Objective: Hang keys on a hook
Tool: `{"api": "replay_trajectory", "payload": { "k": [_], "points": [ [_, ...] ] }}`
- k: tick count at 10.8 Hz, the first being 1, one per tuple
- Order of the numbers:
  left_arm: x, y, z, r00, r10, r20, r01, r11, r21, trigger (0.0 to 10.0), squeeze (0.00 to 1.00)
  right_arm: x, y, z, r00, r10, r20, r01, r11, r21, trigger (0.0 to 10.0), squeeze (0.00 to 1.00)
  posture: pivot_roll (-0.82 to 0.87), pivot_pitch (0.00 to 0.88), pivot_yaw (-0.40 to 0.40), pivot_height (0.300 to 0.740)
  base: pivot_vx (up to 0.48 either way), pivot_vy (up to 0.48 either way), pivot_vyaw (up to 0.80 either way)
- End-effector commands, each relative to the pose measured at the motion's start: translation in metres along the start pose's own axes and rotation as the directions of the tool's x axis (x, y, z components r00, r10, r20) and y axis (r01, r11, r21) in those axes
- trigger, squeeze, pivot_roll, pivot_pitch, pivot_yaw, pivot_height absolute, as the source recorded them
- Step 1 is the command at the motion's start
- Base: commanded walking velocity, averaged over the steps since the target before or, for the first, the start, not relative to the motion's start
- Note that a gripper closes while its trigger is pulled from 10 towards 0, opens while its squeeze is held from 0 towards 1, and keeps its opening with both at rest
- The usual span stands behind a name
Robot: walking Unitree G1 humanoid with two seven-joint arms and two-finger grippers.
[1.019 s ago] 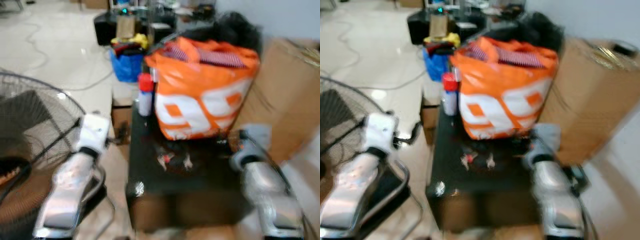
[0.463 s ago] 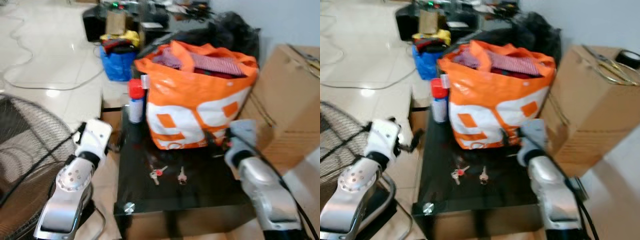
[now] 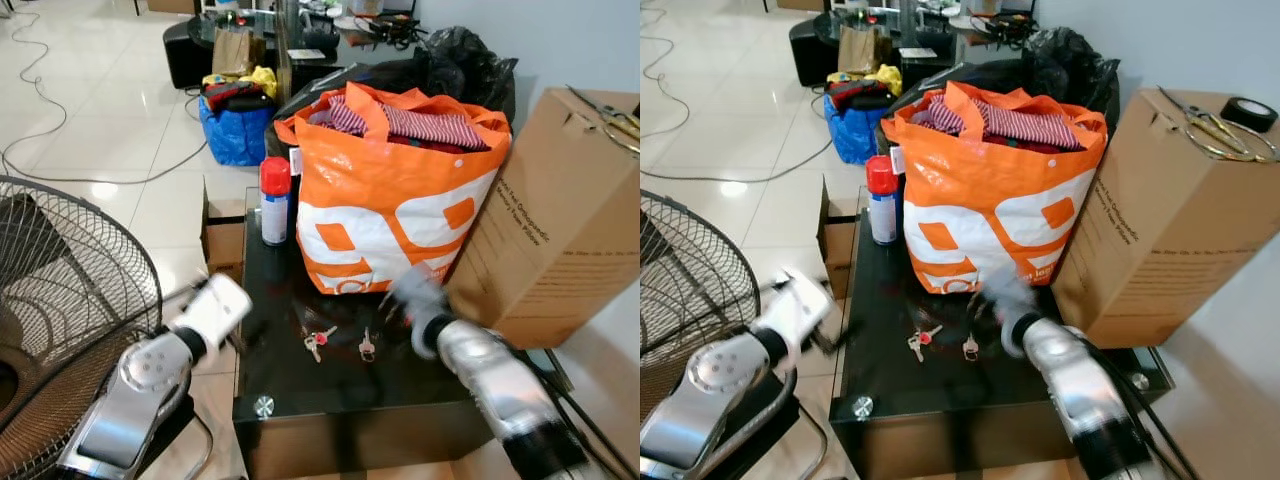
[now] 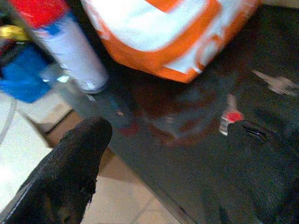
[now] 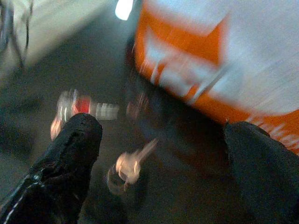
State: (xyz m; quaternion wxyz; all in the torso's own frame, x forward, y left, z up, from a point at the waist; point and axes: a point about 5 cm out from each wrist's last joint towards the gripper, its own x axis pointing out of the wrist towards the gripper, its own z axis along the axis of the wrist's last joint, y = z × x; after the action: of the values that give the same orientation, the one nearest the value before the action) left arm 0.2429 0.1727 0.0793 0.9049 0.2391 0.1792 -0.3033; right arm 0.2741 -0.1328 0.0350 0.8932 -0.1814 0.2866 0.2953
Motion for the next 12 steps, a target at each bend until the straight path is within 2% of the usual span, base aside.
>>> {"api": "replay_trajectory", "payload": {
  "k": [1, 2, 3, 4, 5, 6, 7, 8, 9, 10, 12],
  "points": [
    [0.0, -0.006, 0.002, 0.998, -0.058, 0.009, 0.058, 0.998, 0.014, 10.0, 0.0, 0.004, 0.002, -0.011, 0.998, 0.015, -0.056, -0.018, 0.999, -0.047, 10.0, 1.0, -0.04, 0.0, -0.089, 0.74, 0.0, 0.0, 0.0],
    [-0.001, -0.011, 0.0, 0.994, -0.109, 0.005, 0.109, 0.994, 0.017, 10.0, 0.0, 0.009, 0.005, -0.019, 0.995, 0.042, -0.091, -0.046, 0.998, -0.034, 10.0, 0.79, -0.04, 0.009, -0.088, 0.74, 0.0, 0.0, 0.0],
    [-0.004, -0.017, -0.005, 0.987, -0.158, -0.022, 0.158, 0.987, 0.03, 10.0, 0.0, 0.014, 0.011, -0.025, 0.991, 0.065, -0.114, -0.069, 0.997, -0.03, 10.0, 0.0, -0.05, 0.029, -0.087, 0.74, 0.0, 0.0, 0.0],
    [-0.007, -0.026, -0.015, 0.97, -0.228, -0.083, 0.233, 0.971, 0.061, 10.0, 0.0, 0.021, 0.014, -0.032, 0.988, 0.067, -0.14, -0.075, 0.996, -0.056, 10.0, 0.0, -0.05, 0.042, -0.094, 0.74, 0.0, 0.0, 0.0],
    [-0.009, -0.026, -0.017, 0.969, -0.232, -0.09, 0.239, 0.968, 0.075, 10.0, 0.0, 0.024, 0.013, -0.031, 0.991, 0.047, -0.128, -0.051, 0.998, -0.031, 10.0, 0.0, -0.04, 0.058, -0.103, 0.74, 0.0, 0.0, 0.0],
    [-0.011, -0.023, -0.014, 0.975, -0.212, -0.068, 0.217, 0.973, 0.081, 10.0, 0.0, 0.028, 0.011, -0.029, 0.994, 0.016, -0.105, -0.014, 1.0, 0.012, 5.8, 0.0, -0.04, 0.067, -0.109, 0.74, 0.0, 0.0, 0.0],
    [-0.012, -0.021, -0.013, 0.975, -0.213, -0.063, 0.217, 0.973, 0.082, 10.0, 0.0, 0.031, 0.013, -0.03, 0.995, 0.014, -0.099, -0.012, 1.0, 0.018, 4.4, 0.0, -0.03, 0.075, -0.116, 0.74, 0.0, 0.0, 0.0],
    [-0.013, -0.021, -0.011, 0.975, -0.215, -0.06, 0.22, 0.971, 0.089, 10.0, 0.0, 0.033, 0.016, -0.03, 0.995, 0.018, -0.096, -0.017, 1.0, 0.011, 4.1, 0.0, -0.02, 0.083, -0.117, 0.74, 0.0, 0.0, 0.0],
    [-0.016, -0.022, -0.012, 0.972, -0.225, -0.062, 0.23, 0.969, 0.087, 10.0, 0.0, 0.036, 0.017, -0.032, 0.994, -0.002, -0.106, 0.004, 1.0, 0.014, 2.5, 0.0, -0.02, 0.093, -0.116, 0.74, 0.0, 0.0, 0.0],
    [-0.019, -0.024, -0.014, 0.97, -0.233, -0.069, 0.239, 0.967, 0.09, 10.0, 0.0, 0.038, 0.017, -0.036, 0.991, -0.025, -0.133, 0.025, 1.0, 0.001, 0.0, 0.0, -0.02, 0.097, -0.115, 0.74, 0.0, 0.0, 0.0],
    [-0.021, -0.028, -0.014, 0.967, -0.245, -0.07, 0.25, 0.965, 0.082, 10.0, 0.0, 0.038, 0.018, -0.039, 0.99, -0.011, -0.143, 0.013, 1.0, 0.012, 0.0, 0.0, -0.02, 0.105, -0.111, 0.74, 0.0, 0.0, 0.0]
  ]
}}
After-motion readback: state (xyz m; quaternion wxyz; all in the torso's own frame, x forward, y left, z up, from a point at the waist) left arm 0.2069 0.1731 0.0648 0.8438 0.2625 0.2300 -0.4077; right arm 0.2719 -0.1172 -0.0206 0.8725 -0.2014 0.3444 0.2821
